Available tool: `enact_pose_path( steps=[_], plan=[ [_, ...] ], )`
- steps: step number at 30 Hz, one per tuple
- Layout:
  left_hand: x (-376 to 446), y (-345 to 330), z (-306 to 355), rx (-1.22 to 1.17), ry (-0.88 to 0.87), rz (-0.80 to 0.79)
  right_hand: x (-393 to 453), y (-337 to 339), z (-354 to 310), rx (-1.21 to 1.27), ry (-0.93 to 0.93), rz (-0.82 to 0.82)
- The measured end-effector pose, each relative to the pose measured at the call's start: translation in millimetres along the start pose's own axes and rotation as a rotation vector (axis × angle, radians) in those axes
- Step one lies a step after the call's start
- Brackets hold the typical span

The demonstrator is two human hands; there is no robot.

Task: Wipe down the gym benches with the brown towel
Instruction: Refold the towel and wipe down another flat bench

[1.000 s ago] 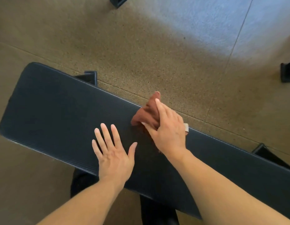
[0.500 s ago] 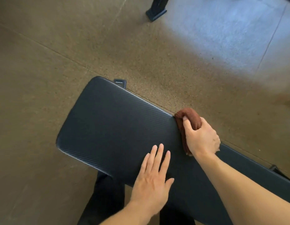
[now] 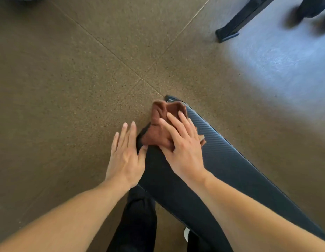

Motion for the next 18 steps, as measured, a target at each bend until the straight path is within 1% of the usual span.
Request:
enact_pose_path(
  steps=[2, 3, 5, 6, 9, 12, 14, 15, 18],
  plan=[
    [-6.6, -1.1, -2.8, 0.011, -0.090, -0.045, -57.1, 2.5, 15.4, 0.013, -0.054, -0.033],
    [-7.9, 0.3, -3.2, 0.022, -0.101, -0.057, -83.5, 3.5, 21.7, -0.011, -0.076, -0.047],
    [-6.9, 3.3, -0.4, 0.070, -0.082, -0.112, -115.4, 4.2, 33.7, -0.049, -0.156, -0.045],
    [-5.6, 5.2, 2.8, 0.102, -0.059, -0.159, -115.8, 5.0, 37.9, -0.040, -0.223, -0.025],
    [-1.4, 10.7, 10.2, 0.201, 0.018, -0.306, -68.9, 9.5, 31.6, 0.019, -0.425, 0.074],
    [2.5, 11.7, 13.8, 0.267, 0.080, -0.388, 9.4, 13.7, 9.4, 0.008, -0.515, 0.109],
    [4.4, 9.8, 17.7, 0.370, 0.119, -0.436, 58.5, 17.4, -4.5, 0.001, -0.562, 0.069],
    [5.3, 9.1, 20.2, 0.418, 0.140, -0.454, 78.0, 21.2, -8.3, 0.001, -0.560, 0.024],
    [7.7, 9.4, 25.3, 0.513, 0.195, -0.488, 105.5, 34.1, 1.6, 0.017, -0.508, -0.183]
  ],
)
Point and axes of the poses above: each hand's wrist, its own x-axis towards the middle knuckle, its own y-axis out of the back of the hand, z = x × y, the point moved 3 cm from there along x, towards the middle knuckle, and after that the axes turned 4 degrees about -y, right-handed, at the moved point
